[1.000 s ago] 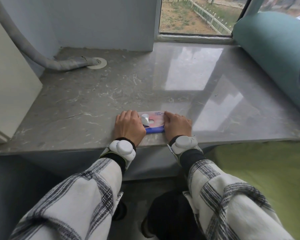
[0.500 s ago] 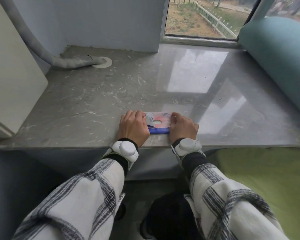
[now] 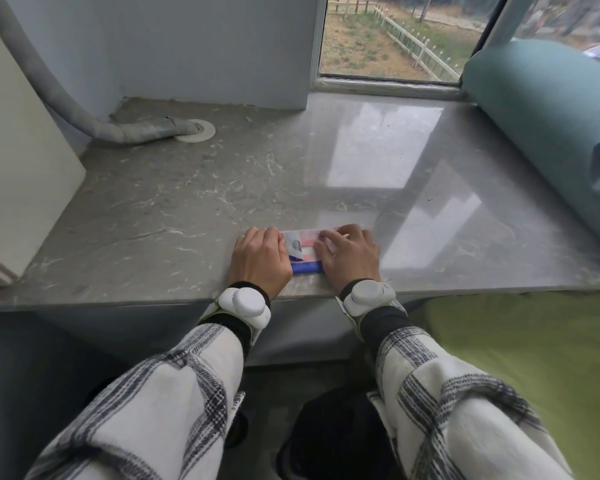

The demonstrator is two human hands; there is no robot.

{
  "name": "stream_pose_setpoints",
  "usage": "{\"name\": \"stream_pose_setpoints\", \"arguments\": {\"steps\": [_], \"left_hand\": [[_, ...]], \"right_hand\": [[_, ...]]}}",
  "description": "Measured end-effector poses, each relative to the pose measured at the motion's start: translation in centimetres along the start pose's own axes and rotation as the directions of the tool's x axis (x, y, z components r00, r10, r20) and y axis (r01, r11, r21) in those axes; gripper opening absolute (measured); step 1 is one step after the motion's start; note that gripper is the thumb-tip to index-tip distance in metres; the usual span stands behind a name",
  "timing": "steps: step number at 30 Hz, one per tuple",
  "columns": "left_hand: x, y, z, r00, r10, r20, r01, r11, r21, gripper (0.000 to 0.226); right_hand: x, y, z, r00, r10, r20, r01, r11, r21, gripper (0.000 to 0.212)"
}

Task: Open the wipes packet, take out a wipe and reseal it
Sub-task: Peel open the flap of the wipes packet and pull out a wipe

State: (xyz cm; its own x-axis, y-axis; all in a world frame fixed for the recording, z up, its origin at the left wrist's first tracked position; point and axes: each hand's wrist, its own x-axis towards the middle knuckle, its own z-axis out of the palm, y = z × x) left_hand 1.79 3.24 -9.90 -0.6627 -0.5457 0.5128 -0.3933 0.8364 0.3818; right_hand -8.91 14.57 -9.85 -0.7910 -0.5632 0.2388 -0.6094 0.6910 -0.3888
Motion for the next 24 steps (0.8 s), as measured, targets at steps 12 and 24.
{"name": "stream_pose_setpoints", "arguments": {"steps": [12,24], "left_hand": [[0.05,0.04,0.13,0.999,0.018,-0.029,-0.017,0.998,0.054,0.023],[0.19,-0.09,0.29,0.999,-0.036,-0.009,0.036,0.999,-0.006,0.023]], "right_hand": [[0.13,-0.16,-0.21,0.998,0.063,0.023,-0.063,0.998,-0.018,0.030],[0.02,-0.22,-0.29,0.995,0.103,-0.001,-0.103,0.994,-0.033,0.032]]}}
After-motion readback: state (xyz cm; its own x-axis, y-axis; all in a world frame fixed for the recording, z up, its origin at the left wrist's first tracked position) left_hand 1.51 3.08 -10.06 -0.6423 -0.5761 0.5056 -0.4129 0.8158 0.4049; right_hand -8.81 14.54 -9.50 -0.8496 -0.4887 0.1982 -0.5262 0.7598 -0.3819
